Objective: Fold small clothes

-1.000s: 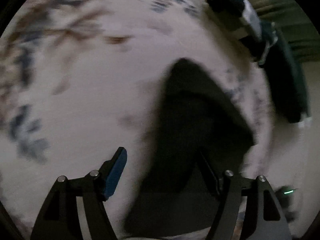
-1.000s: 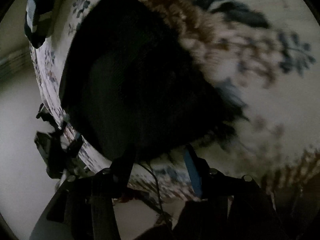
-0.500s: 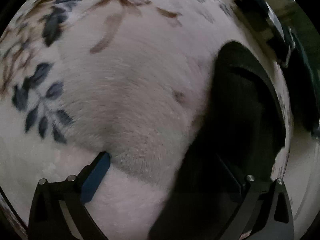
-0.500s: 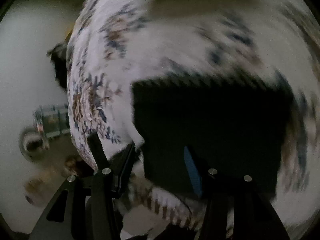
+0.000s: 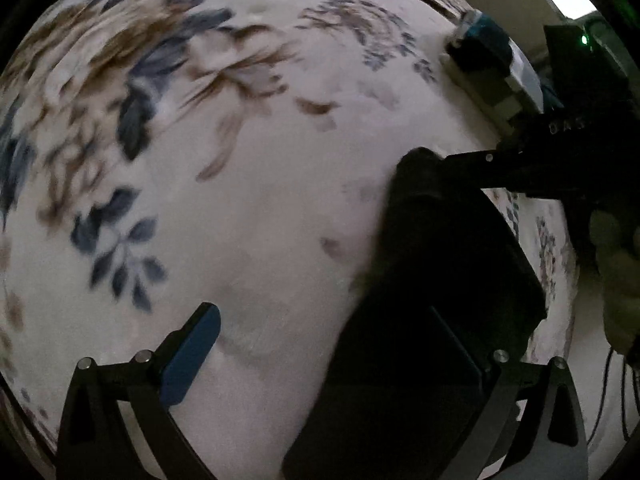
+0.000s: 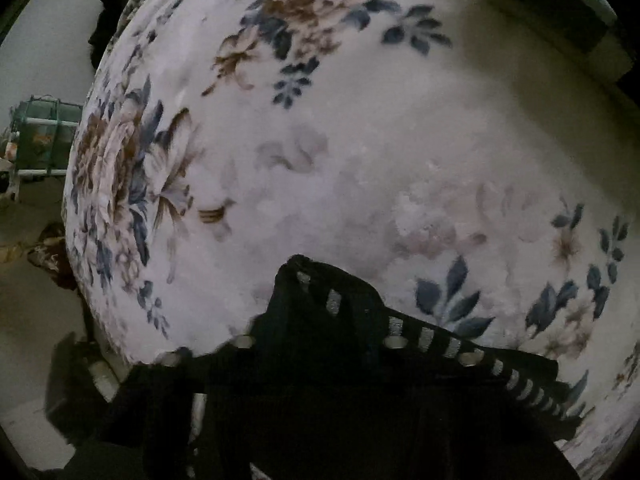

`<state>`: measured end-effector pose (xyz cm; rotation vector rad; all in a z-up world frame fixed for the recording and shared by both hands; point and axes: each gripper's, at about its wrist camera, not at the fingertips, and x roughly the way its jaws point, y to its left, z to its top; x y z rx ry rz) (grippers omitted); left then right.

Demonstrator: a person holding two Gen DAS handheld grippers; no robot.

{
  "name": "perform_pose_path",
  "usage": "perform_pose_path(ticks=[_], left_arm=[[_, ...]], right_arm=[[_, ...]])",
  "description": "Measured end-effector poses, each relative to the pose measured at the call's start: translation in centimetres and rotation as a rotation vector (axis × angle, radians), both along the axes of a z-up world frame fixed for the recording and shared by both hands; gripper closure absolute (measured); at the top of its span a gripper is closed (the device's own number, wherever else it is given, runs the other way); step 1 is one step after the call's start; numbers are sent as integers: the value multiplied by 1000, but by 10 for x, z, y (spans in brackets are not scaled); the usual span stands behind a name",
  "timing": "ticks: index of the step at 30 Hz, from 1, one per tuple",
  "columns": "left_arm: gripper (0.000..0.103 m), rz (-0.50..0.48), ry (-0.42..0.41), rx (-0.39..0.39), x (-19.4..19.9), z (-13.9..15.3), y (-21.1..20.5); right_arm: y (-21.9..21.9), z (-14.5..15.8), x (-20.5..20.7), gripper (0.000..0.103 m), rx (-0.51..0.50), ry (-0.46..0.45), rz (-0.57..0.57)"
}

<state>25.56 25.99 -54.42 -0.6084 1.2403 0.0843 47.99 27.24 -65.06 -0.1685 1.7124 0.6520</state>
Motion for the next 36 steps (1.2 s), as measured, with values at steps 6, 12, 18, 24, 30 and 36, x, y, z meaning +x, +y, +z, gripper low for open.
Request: perform_pose_path(ticks=[6,12,18,24,30,36], left_arm=[[0,-109,-12,-41,26,-11,-12],[0,-166,-30,-38,26,-11,-23],[0,-193,-52,28,19,-8,-34],[0,-215,-47,59,17,-10,-40],[0,-196,-39,20,13,-10,-33],[0,-164,-24,-12,17,-5,-21]], right_arm=[[-21,21,3,101,44,-54,-90],[-49,24,25,103,50,-88,-193],[-26,20,39,102,143,154,-75],[21,9,13,102,-55,101,250],[8,9,8,94,-60,66,245],[-15,-1,7,75,-58,88,221]])
